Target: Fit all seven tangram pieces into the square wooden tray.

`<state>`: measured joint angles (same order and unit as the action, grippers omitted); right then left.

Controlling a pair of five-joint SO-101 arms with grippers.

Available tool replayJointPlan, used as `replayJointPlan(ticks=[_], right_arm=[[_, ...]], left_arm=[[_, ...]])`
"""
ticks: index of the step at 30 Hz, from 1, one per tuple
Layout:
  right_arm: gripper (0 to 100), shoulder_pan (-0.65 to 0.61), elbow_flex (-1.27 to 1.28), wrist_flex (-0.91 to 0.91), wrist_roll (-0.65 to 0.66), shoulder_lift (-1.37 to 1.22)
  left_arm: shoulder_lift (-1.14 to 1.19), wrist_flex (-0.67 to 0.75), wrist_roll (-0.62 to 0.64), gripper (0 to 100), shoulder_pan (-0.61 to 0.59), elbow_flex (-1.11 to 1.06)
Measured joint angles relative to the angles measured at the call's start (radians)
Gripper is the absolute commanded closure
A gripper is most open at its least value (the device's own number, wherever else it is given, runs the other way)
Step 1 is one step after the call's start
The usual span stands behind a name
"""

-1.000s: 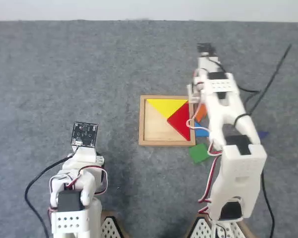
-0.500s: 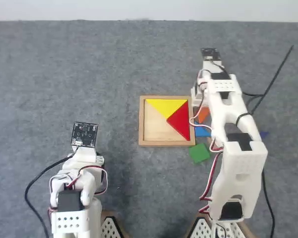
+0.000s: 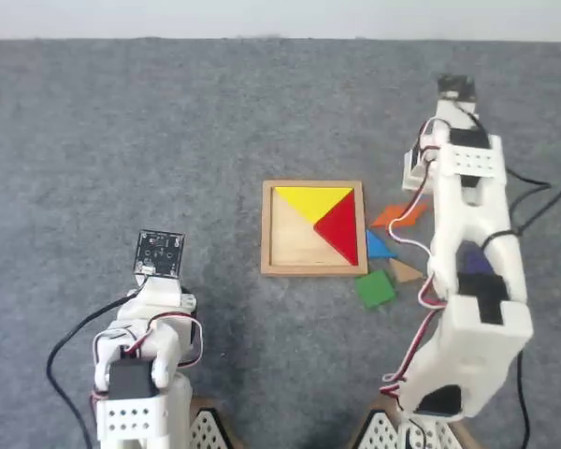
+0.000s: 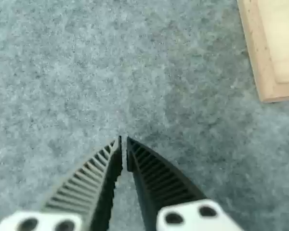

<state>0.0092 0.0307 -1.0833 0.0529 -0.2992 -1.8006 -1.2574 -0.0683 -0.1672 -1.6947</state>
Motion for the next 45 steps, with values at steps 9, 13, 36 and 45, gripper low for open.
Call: replayJointPlan(ticks=[9,13,36,45], right_arm=[[72.5,-0.114,0.133,0.037,0.350,0.018],[72.5,-0.110,0.133,0.037,0.512,0.017],[72.9,0.014,0.101,0.040,0.453,-0.077],[86.8,0.078,0.103,0.017,0.199,-0.087]], left_arm=[[0.000,0.000,0.000,98,0.000,0.000],[0.000,0.000,0.000,98,0.000,0.000],[0.000,0.000,0.000,98,0.000,0.000],[0.000,0.000,0.000,98,0.000,0.000]])
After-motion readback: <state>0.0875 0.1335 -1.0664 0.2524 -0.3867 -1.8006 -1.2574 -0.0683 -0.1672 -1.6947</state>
